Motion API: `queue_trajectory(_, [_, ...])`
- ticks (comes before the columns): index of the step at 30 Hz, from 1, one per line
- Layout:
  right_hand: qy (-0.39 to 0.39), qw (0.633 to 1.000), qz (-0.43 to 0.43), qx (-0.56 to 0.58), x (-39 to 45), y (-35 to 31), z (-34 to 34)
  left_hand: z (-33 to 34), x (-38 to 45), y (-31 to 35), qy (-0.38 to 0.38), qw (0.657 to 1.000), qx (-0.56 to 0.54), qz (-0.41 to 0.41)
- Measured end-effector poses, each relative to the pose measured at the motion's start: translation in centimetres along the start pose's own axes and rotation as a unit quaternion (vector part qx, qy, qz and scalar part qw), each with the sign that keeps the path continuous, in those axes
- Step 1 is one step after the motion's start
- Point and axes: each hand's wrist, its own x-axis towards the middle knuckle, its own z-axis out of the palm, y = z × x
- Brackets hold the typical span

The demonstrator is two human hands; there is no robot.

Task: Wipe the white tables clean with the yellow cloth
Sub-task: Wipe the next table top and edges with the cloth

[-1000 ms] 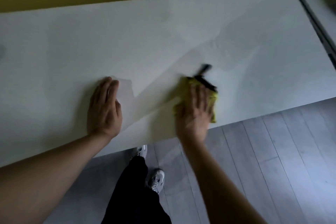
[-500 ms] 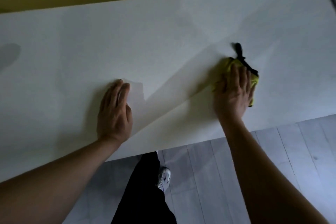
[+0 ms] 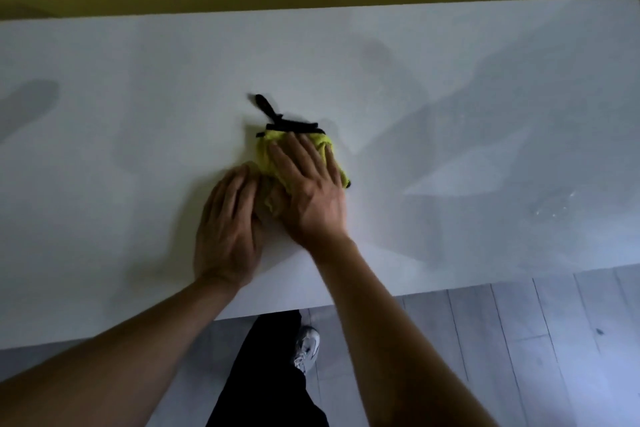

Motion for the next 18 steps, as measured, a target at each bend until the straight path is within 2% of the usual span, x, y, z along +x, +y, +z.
queue_trajectory(2, [0.041, 0.999, 0.024, -0.006, 0.2, 3.5, -1.9, -0.3, 0.1, 0.1, -0.011, 1.000, 0.000, 0.000])
queue_trajectory(7, [0.127, 0.956, 0.249, -0.088, 0.1, 13.6, -7.8, -0.7, 1.0, 0.3, -0.022, 0.999, 0.022, -0.014])
queue_trajectory(11, [0.156, 0.894, 0.409, -0.090, 1.6, 13.1, -6.9, -0.7, 3.9, 0.1, -0.017, 0.999, 0.016, -0.024])
queue_trajectory(13, [0.145, 0.907, 0.384, -0.092, 2.7, 10.5, -5.5, -0.5, 5.8, -0.1, -0.014, 1.000, 0.015, -0.019])
queue_trajectory(16, [0.097, 0.971, 0.206, -0.068, 4.7, 5.6, -3.0, 0.0, 8.9, -0.1, -0.011, 1.000, 0.011, -0.021])
queue_trajectory(18, [0.047, 0.992, 0.110, -0.036, 5.9, 3.1, -1.3, 0.3, 10.9, 0.0, 0.003, 0.999, -0.005, -0.051])
